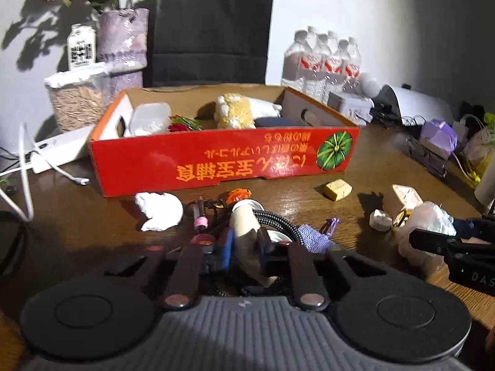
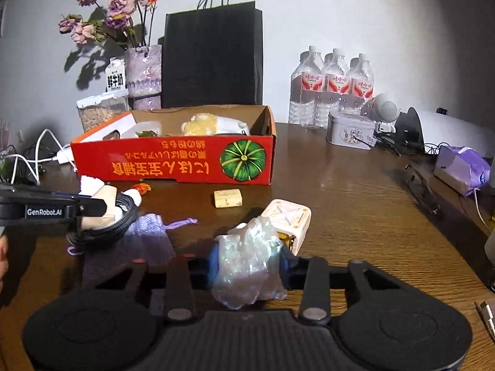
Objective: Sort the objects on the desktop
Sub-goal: 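Grasp the beige roll with the left tool while the right tool grasps the clear plastic bag, then carry the roll with the left tool while the right tool carries the bag into the box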
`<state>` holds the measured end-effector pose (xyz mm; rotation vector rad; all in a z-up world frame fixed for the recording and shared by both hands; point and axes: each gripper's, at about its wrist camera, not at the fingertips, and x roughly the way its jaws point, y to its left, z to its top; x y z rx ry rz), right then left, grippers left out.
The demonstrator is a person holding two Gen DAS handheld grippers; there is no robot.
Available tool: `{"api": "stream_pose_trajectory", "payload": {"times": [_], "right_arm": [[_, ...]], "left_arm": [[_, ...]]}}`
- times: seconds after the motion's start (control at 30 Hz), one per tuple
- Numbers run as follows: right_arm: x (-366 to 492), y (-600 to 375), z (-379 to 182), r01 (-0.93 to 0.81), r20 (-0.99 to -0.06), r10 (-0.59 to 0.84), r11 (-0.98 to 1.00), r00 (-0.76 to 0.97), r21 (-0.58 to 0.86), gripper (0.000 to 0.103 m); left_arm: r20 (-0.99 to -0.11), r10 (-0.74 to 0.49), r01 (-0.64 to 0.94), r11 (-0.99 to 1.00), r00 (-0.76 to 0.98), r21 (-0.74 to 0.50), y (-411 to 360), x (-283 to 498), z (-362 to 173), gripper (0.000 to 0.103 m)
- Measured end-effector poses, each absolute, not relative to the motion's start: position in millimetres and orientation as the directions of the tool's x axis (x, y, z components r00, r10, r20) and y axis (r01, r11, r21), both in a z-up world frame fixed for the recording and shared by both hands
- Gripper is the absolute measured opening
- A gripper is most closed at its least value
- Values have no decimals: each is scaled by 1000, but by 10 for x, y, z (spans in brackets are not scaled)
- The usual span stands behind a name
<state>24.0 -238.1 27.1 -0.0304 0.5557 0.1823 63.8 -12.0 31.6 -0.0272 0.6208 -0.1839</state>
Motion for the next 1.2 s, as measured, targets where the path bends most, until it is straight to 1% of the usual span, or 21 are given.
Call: {"api": "stream_pose_trajectory", "payload": {"times": [0.1,0.2,0.4,0.5,0.73,0.87,1.0,1.1,1.2], "right_arm": [[80,-2352,395,-216,-489,202,976,848,28,31],[-97,-2301,498,-249,-461,238,968,855,37,31],[-397,-2155,543,-309,-449,300,949,841,55,31],[-501,-2122,586,-321,-435,312,945,844,55,31],[-492,-2137,727,-309,-415,306,949,857,62,31],[-294,-2185,933,-310,-380,306,949,873,52,31],[166,-2193,1229,-333,-339,331,941,880,54,31],[714,-2129,1359,-353,-360,357,932,862,81,32],[1389,-1993,1355,-387,-431,403,913,807,128,32]], "left_arm": [[-531,-214,187,977,820,-105,-49,437,479,15],[-511,-237,211,971,827,-109,26,235,605,14],[-499,-258,216,966,827,-141,162,-163,725,14],[-486,-261,226,965,834,-132,174,-321,764,14],[-477,-241,197,970,845,-142,281,-337,801,14],[-460,-229,190,973,858,-130,407,-122,918,14],[-437,-207,178,978,875,-107,569,351,1160,14],[-434,-207,180,978,877,-103,636,801,1305,14],[-456,-199,183,980,867,-79,664,1283,1314,15]]}}
